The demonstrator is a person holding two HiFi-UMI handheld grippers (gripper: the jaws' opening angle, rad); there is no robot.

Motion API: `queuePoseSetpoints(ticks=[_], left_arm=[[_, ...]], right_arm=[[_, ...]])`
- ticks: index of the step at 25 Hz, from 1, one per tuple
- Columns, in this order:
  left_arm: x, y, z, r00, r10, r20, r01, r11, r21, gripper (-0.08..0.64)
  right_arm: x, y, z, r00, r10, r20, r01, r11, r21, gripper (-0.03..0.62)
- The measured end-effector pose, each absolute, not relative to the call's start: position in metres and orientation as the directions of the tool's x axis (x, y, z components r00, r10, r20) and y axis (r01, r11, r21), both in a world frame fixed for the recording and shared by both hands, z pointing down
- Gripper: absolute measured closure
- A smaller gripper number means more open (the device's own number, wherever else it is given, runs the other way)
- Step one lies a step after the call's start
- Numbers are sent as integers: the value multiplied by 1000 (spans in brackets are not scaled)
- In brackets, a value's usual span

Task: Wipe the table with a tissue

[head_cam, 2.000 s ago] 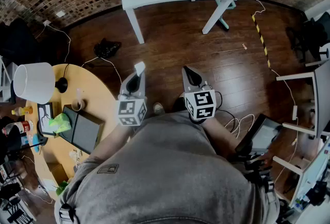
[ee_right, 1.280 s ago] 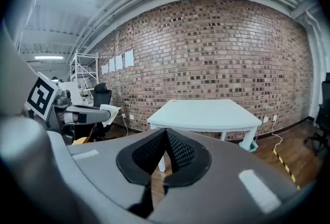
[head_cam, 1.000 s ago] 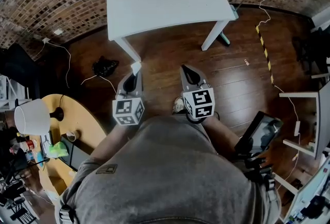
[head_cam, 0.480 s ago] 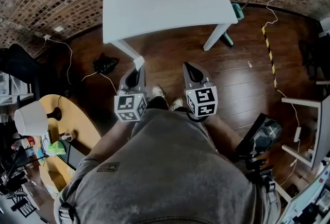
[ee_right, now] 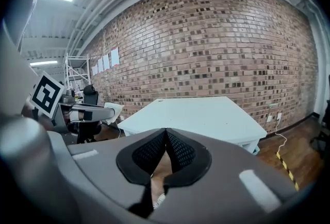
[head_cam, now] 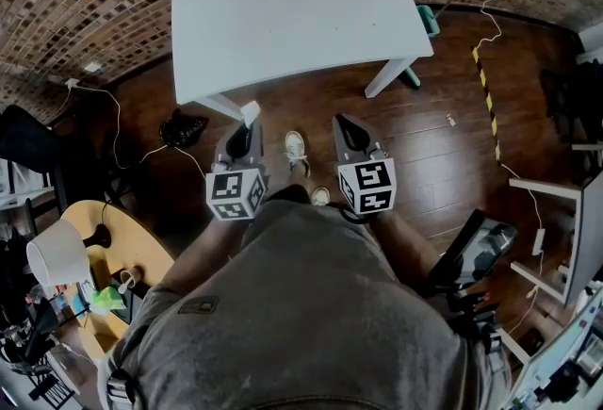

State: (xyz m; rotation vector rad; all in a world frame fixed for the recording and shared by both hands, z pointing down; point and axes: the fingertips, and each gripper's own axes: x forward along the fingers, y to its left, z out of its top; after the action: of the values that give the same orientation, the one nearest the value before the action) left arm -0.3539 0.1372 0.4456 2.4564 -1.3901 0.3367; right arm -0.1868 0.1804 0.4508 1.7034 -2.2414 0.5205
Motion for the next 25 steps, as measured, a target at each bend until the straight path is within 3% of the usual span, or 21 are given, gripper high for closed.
queuePoseSetpoints(ticks=[16,25], left_arm=[[-345,-22,468,566,-731,381,-820,-545,172,537],[-340,-58,484,564,-713,417,-821,-537,193,537]], right_arm=[[-176,28,457,-193,-857,478,-981,178,-78,578],[-168,-7,465,-184,-842,508,-983,172,-70,578]])
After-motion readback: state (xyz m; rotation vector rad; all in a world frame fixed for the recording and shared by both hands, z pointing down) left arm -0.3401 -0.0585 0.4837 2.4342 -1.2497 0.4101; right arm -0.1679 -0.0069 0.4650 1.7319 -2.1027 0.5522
